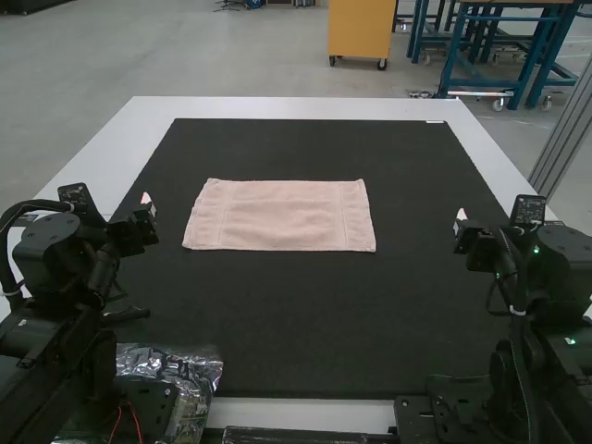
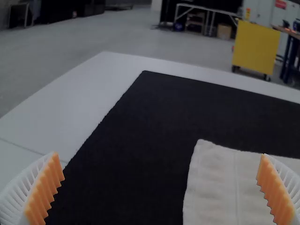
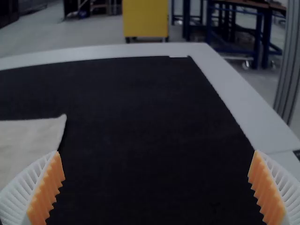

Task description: Fold the towel.

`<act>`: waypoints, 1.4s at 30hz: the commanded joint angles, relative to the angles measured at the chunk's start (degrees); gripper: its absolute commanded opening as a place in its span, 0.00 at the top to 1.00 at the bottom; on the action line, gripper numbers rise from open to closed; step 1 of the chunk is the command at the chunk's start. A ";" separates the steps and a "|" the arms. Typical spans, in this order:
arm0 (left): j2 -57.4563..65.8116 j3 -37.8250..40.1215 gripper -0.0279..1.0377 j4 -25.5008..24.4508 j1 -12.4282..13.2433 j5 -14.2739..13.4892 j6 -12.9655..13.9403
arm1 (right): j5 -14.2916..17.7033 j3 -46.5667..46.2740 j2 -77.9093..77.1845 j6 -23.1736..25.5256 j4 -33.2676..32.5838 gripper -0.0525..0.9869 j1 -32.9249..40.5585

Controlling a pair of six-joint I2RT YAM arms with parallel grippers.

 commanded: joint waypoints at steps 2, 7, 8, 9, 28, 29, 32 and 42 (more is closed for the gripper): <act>-0.10 -0.30 0.06 0.29 0.50 -0.58 -0.38 | -0.63 -0.34 -0.34 -0.63 0.10 0.08 -0.62; -0.10 -0.30 0.06 2.05 0.59 -0.58 0.58 | -0.72 -0.34 -0.25 -0.63 1.16 0.08 -0.54; -0.10 -0.30 0.06 2.75 0.50 -0.49 1.99 | -0.81 -0.25 -0.34 -1.24 2.30 0.08 -0.54; -0.10 -0.21 0.06 3.45 0.59 -0.58 4.98 | -0.81 -0.34 -0.34 -2.12 3.97 0.08 -0.45; -0.10 -0.30 0.08 20.51 0.59 -2.86 33.63 | 2.45 -0.43 -0.34 -25.94 24.36 0.08 -0.80; -0.19 -0.30 0.08 22.00 0.50 -2.86 34.60 | 2.27 -0.34 -0.43 -26.47 25.24 0.08 -0.80; -0.10 -0.03 0.08 26.83 0.50 -0.05 34.60 | 2.18 0.89 -0.34 -26.47 28.93 0.08 -0.98; 14.40 17.20 0.10 26.66 -2.66 1.80 30.11 | -0.28 23.57 19.79 -12.41 23.22 0.08 -1.06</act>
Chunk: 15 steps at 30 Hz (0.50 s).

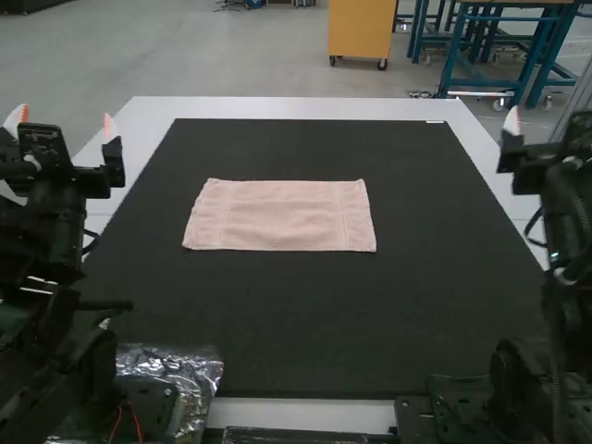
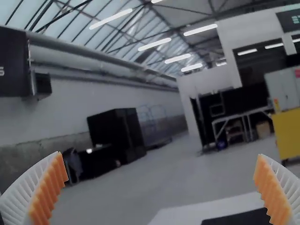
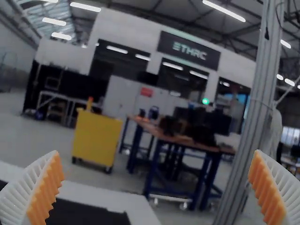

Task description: Fold the towel.

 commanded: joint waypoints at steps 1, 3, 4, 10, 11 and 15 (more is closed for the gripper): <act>10.14 8.22 0.10 -0.07 -1.63 -0.11 -3.82 | -2.38 8.30 10.28 7.91 -0.67 0.08 -0.93; 16.56 12.27 0.10 -0.34 -1.46 -0.20 -6.19 | -3.79 12.96 17.05 11.16 -1.55 0.08 -0.93; 19.46 14.29 0.10 -0.43 -0.84 -0.37 -7.07 | -4.84 14.98 20.38 12.65 -1.90 0.08 -0.93; 41.25 22.73 0.09 -7.19 2.41 0.16 -13.31 | -10.99 22.63 38.14 21.27 -9.73 0.08 -1.02; 44.24 23.52 0.09 -7.37 3.29 -0.02 -13.31 | -11.79 23.42 40.51 22.06 -10.69 0.08 -1.02; 52.06 26.33 0.09 -10.80 6.19 1.12 -18.05 | -16.27 24.74 49.21 23.81 -13.68 0.08 -1.02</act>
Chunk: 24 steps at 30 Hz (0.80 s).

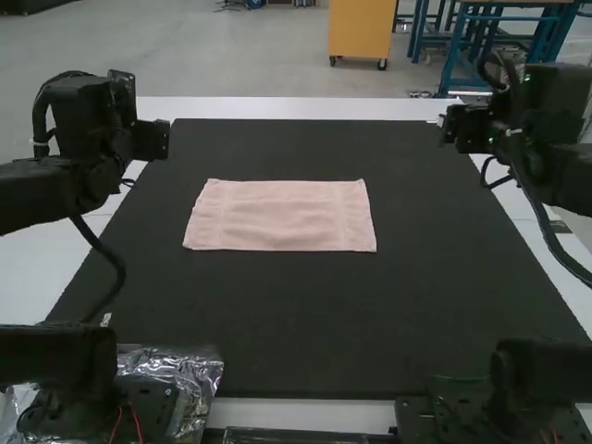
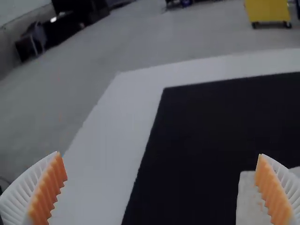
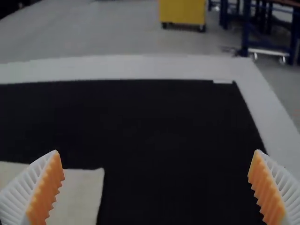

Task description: Fold the towel.

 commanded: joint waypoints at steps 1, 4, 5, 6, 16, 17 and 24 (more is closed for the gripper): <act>4.05 3.43 0.09 -1.67 1.95 1.76 -7.03 | -7.16 1.81 5.31 4.76 -0.37 0.08 -1.09; 10.12 3.86 0.08 -4.74 3.09 6.95 -12.65 | -13.05 0.40 10.06 5.46 -0.19 0.08 -1.97; 11.96 3.78 0.08 -5.36 3.44 9.76 -13.70 | -13.05 -0.04 11.11 5.38 0.16 0.08 -2.32; 13.72 3.86 0.08 -6.06 3.88 11.87 -13.88 | -12.96 -0.48 11.82 5.29 0.51 0.08 -2.84; 25.85 3.16 0.08 2.38 5.55 25.67 -14.58 | -14.28 -2.23 20.43 5.11 5.25 0.07 -0.65; 27.52 3.34 0.07 3.69 5.73 26.63 -14.58 | -14.37 -1.97 21.84 5.11 5.87 0.08 -0.03; 39.65 5.10 0.07 10.20 9.25 28.39 -14.32 | -14.90 1.02 32.65 4.94 11.49 0.08 5.07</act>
